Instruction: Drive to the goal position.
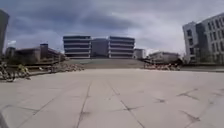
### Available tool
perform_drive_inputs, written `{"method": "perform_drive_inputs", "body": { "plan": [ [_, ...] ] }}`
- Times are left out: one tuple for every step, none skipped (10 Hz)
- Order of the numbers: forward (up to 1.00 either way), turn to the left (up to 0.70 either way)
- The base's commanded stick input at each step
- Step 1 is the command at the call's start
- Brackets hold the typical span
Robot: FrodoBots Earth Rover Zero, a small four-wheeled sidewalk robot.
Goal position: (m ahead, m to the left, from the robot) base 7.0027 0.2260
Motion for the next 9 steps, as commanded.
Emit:
{"method": "perform_drive_inputs", "body": {
  "plan": [
    [0.70,0.00],
    [0.70,0.00],
    [0.70,0.00],
    [0.70,0.00],
    [0.70,0.00],
    [0.70,0.00],
    [0.70,0.00],
    [0.70,0.00],
    [0.70,0.00]
  ]
}}
